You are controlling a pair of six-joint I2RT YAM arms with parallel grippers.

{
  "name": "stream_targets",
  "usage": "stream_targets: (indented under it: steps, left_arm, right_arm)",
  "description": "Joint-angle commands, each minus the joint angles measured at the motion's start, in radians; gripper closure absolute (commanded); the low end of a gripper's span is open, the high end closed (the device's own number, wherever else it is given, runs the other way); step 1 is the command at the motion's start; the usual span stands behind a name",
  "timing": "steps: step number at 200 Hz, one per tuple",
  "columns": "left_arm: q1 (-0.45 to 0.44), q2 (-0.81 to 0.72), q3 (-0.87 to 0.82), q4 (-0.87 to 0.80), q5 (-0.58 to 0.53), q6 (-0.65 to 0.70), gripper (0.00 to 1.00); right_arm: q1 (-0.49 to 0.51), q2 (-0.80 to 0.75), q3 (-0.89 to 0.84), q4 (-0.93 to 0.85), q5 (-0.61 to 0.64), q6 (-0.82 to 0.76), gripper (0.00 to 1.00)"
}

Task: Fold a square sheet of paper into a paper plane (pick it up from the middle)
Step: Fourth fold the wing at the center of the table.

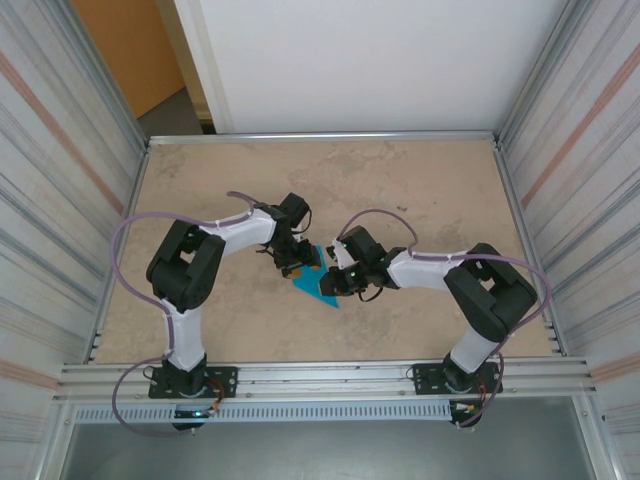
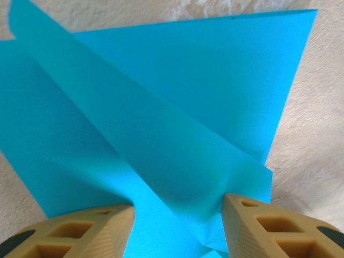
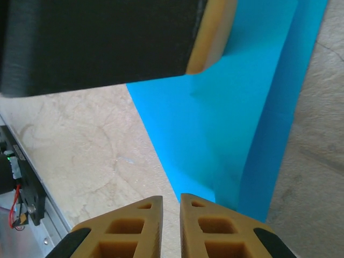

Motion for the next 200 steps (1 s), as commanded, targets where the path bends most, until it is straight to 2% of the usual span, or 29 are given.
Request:
stream_targets:
  steps: [1, 200]
  left_arm:
    - [-0.005, 0.194, -0.113, -0.092, -0.182, 0.005, 0.49]
    - [-0.005, 0.194, -0.113, -0.086, -0.168, 0.014, 0.49]
  right_arm:
    - [-0.009, 0.02, 0.022, -0.015, 0.003, 0.007, 0.85]
    - [-0.016, 0.078, 0.03, -0.036, -0.006, -0.005, 0.85]
